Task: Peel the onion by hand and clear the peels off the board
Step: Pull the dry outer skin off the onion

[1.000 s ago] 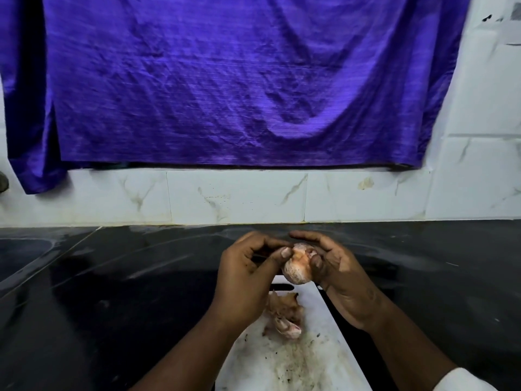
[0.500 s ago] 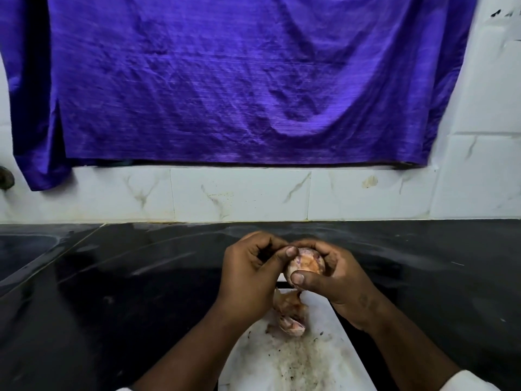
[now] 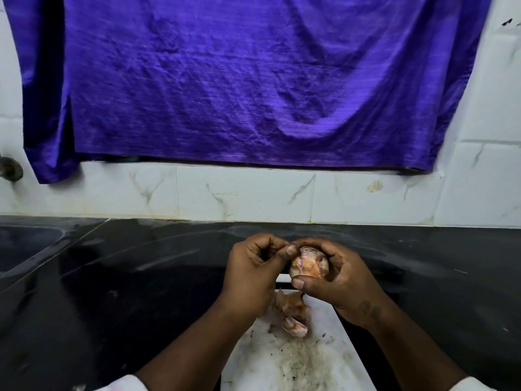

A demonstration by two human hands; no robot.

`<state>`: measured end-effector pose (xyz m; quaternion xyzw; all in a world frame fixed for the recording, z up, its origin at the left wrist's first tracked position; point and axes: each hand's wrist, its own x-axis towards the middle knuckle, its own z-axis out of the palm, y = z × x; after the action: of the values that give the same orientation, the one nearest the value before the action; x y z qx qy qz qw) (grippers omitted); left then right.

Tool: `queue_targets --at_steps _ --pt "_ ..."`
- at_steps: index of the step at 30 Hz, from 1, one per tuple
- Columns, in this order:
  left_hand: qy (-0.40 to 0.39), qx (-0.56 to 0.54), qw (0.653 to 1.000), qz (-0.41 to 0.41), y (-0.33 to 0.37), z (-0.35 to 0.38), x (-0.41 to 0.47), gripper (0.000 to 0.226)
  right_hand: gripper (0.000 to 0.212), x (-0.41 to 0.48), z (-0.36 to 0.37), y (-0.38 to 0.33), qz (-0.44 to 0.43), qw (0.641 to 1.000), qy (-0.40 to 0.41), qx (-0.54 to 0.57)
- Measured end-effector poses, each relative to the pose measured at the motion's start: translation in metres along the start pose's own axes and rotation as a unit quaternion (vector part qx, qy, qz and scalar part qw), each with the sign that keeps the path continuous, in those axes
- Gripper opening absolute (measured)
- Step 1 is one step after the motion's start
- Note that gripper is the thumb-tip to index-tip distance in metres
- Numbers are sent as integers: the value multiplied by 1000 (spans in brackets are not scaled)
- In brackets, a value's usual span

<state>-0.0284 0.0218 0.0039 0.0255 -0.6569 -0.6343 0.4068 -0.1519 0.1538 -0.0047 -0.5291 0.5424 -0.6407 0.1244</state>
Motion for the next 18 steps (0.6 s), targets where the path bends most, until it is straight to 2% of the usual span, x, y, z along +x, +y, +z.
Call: queue_targets --at_steps 5,12,15,18 --pt "-17 -33 999 -23 5 0 -2 11 64 -1 -1 1 -13 996 13 -86" --pt "-9 -108 990 -93 5 0 -2 15 68 -1 -3 0 -85 974 8 -212" --pt "-4 -128 984 -122 7 0 -2 19 74 -1 -1 5 -96 975 6 -202" --pt "-3 -149 978 -144 7 1 -3 20 81 -2 -4 8 -63 985 14 -161"
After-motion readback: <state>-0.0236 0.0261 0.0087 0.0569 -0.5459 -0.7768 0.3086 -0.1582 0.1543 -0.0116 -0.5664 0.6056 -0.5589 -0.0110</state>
